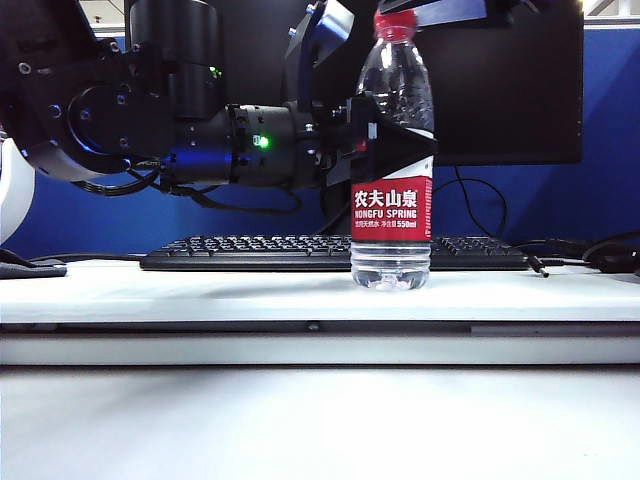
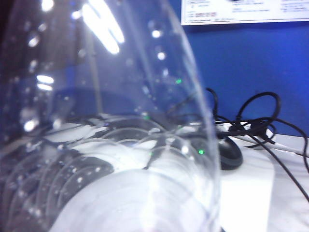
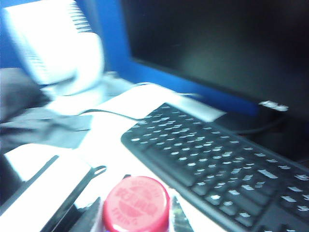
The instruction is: Unscrew the cap from the plastic bottle on the table.
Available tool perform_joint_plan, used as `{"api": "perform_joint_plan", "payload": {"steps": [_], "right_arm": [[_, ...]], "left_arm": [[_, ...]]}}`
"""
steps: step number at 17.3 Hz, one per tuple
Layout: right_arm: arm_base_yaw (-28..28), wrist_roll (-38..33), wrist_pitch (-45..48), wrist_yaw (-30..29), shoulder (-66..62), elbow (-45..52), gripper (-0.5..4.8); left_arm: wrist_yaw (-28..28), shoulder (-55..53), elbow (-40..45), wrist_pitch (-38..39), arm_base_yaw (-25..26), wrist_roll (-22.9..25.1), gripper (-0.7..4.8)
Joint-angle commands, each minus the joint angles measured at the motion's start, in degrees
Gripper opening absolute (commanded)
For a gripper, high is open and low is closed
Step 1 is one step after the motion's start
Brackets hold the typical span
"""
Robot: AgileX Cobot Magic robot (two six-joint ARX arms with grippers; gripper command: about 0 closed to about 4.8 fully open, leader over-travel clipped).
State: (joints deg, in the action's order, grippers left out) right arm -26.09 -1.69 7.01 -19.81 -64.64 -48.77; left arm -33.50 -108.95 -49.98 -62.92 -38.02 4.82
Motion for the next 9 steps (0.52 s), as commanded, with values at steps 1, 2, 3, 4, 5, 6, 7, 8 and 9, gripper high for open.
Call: {"api": "perform_joint_plan", "payload": {"steps": [1, 2, 3, 4, 5, 6, 7, 8, 9], "right_arm": [[3.1, -1.1, -5.1, -10.4, -0.2, 0.2, 0.95], [4.2, -1.1, -5.3, -13.9, -0.2, 0.2, 0.95], [5.0, -1.3, -6.0, -18.7, -0.3, 0.1, 0.95], [5.3, -1.3, -6.2, -21.3, -0.3, 0.1, 0.95], [6.0, -1.3, -7.2, -24.3, -0.3, 0.1, 0.95], [6.0, -1.3, -7.8, -25.4, -0.3, 0.1, 0.95], [6.1, -1.3, -8.2, -27.1, -0.3, 0.1, 0.95], [6.3, -1.3, -8.8, -29.8, -0.3, 0.1, 0.95], [6.4, -1.2, -9.6, -33.4, -0.4, 0.1, 0.95]], "left_arm": [[-1.5, -0.1, 0.1, 2.9, -0.1, 0.7, 2.95], [-1.5, -0.1, 0.1, 2.9, -0.1, 0.7, 2.95], [-1.5, -0.1, 0.1, 2.9, -0.1, 0.7, 2.95], [-1.5, -0.1, 0.1, 2.9, -0.1, 0.7, 2.95], [-1.5, -0.1, 0.1, 2.9, -0.1, 0.7, 2.95], [-1.5, -0.1, 0.1, 2.9, -0.1, 0.7, 2.95], [-1.5, -0.1, 0.1, 2.9, -0.1, 0.7, 2.95], [-1.5, -0.1, 0.1, 2.9, -0.1, 0.7, 2.95], [-1.5, -0.1, 0.1, 2.9, -0.1, 0.6, 2.95]]}}
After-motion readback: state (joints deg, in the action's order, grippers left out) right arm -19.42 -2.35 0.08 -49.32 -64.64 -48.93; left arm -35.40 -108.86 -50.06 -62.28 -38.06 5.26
